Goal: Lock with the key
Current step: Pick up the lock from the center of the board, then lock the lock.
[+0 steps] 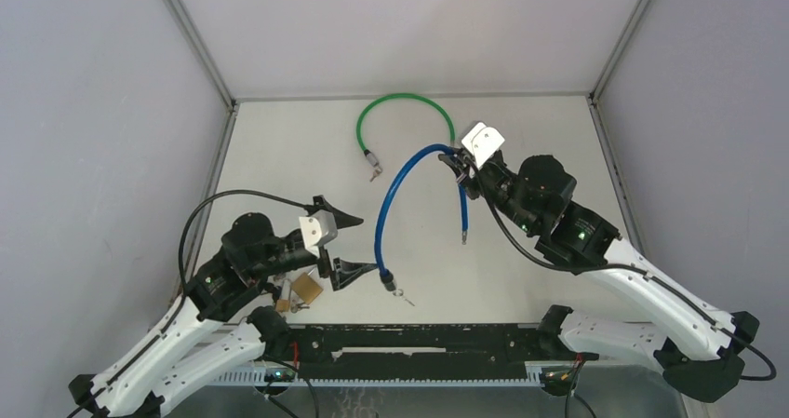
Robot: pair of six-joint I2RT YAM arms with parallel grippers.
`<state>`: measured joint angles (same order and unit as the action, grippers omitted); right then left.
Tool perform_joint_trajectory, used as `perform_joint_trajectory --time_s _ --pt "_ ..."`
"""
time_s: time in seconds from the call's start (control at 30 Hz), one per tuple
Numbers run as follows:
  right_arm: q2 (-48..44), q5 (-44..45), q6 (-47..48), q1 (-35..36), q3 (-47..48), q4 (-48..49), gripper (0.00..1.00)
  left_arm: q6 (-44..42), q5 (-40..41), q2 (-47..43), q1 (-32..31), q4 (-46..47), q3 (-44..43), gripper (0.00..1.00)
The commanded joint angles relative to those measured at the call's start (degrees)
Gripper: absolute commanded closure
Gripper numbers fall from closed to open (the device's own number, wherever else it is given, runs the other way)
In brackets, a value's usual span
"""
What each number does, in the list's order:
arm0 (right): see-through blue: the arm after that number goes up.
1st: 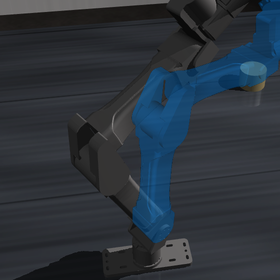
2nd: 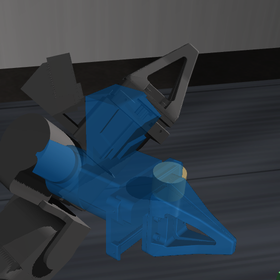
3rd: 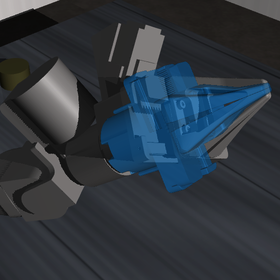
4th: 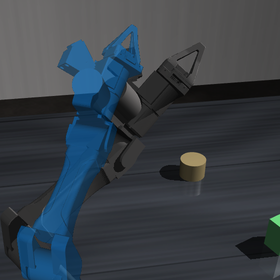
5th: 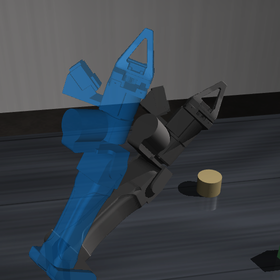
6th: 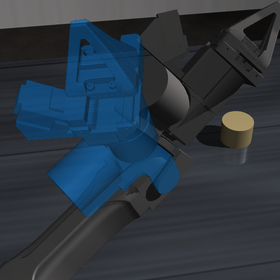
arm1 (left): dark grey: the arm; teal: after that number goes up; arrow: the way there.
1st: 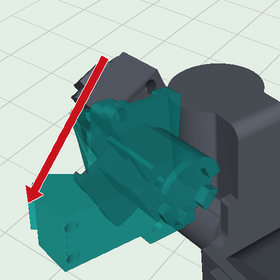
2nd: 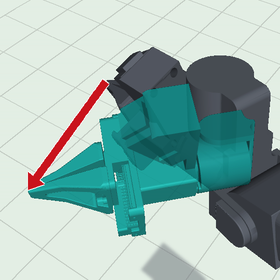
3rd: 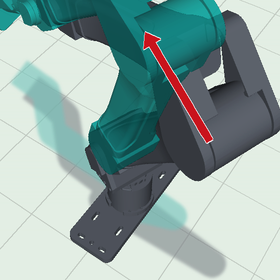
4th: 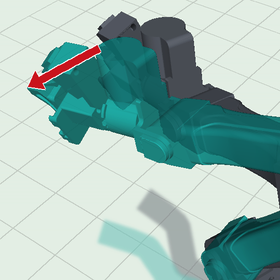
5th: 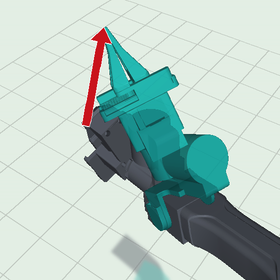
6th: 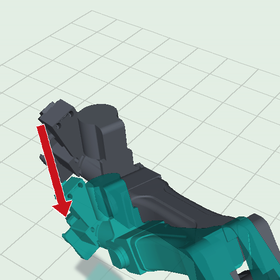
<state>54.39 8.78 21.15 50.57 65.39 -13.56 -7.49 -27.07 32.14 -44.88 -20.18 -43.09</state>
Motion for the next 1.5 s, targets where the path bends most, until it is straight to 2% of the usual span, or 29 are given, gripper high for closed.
perform_joint_trajectory --time_s 0.0,0.13,0.23,0.3,0.4,0.47,0.53,0.6,0.7,0.77,0.87,0.93,1.0,1.03,1.07,1.1,1.17,1.2,1.3,1.33,1.37,1.47 --pt "0.62 4.12 1.6 0.29 5.07 2.92 1.0 -1.32 4.07 -0.15 -0.16 3.4 -0.7 0.06" --pt "1.53 6.77 2.18 -1.66 6.11 1.95 1.0 -3.93 11.11 -0.87 0.21 1.44 -1.98 0.06" --pt "2.14 8.62 0.99 -2.9 6.52 1.96 1.0 -4.96 7.64 -1.63 0.41 -0.34 -2.86 0.09" --pt "2.5 9.29 0.46 -2.27 6.51 2.5 1.0 -1.45 6.14 -1.67 0.33 -0.32 -2.05 0.1" --pt "3.02 9.51 0.35 -0.45 6.51 2.83 1.0 5.27 14.47 0.6 0.34 0.26 -2.6 0.07" --pt "3.32 9.17 0.54 0.48 6.55 2.92 1.0 5.86 20.04 2.38 0.57 1.23 -3.43 0.08" --pt "3.35 8.0 0.52 0.96 6.52 2.77 1.0 5.56 21.23 2.72 1.15 2.67 -3.53 0.11" --pt "3.15 6.67 0.21 1.02 6.51 2.62 1.0 5.64 21.08 2.98 1.6 2.97 -3.49 0.17" --pt "2.17 4.73 -0.46 1.03 6.51 2.62 1.0 6.67 20.19 3.04 2.12 1.85 -3.12 0.36" --pt "1.6 3.86 -0.69 1.09 6.54 2.85 1.0 6.78 18.56 2.84 2.29 0.92 -2.73 0.44" --pt "0.87 2.38 -1.28 0.94 6.63 3.14 1.0 7.03 14.86 2.83 2.4 -0.11 -2.23 0.43" --pt "0.94 1.25 -2.13 0.99 7.36 2.51 1.0 7.05 11.0 3.09 2.38 -0.16 -1.75 0.39" --pt "0.98 0.23 -2.95 1.02 7.89 2.28 1.0 9.73 7.4 3.47 2.38 0.55 -1.21 0.36" --pt "0.97 -0.05 -3.22 1.14 7.91 2.46 1.0 10.71 6.58 3.8 2.43 0.99 -1.01 0.37" --pt "0.92 -0.19 -3.36 1.2 7.92 2.55 1.0 11.56 6.62 4.03 2.42 1.43 -0.88 0.43" --pt "0.94 -0.35 -3.58 1.23 7.9 2.5 1.0 12.21 7.16 4.13 2.41 1.82 -0.78 0.57" --pt "0.8 -1.56 -4.56 1.27 7.92 2.17 1.0 12.65 8.1 3.87 2.41 2.9 -0.7 0.94" --pt "0.8 -2.91 -5.44 1.21 7.88 1.8 1.0 13.02 8.06 3.67 2.43 3.54 -0.81 0.99" --pt "1.01 -8.75 -9.55 0.11 7.81 0.08 1.0 15.33 6.0 2.8 2.4 6.71 -1.35 1.0" --pt "1.18 -11.31 -11.38 -0.82 7.83 -1.02 0.95 16.19 5.26 2.42 2.43 7.9 -1.64 1.0" --pt "1.31 -15.27 -13.1 -1.84 7.49 -1.89 0.85 16.73 4.66 2.12 2.41 9.37 -1.97 1.0" --pt "0.94 -26.23 -17.99 -6.49 3.78 -1.17 0.48 16.98 5.3 1.76 2.35 13.3 -4.02 1.0"
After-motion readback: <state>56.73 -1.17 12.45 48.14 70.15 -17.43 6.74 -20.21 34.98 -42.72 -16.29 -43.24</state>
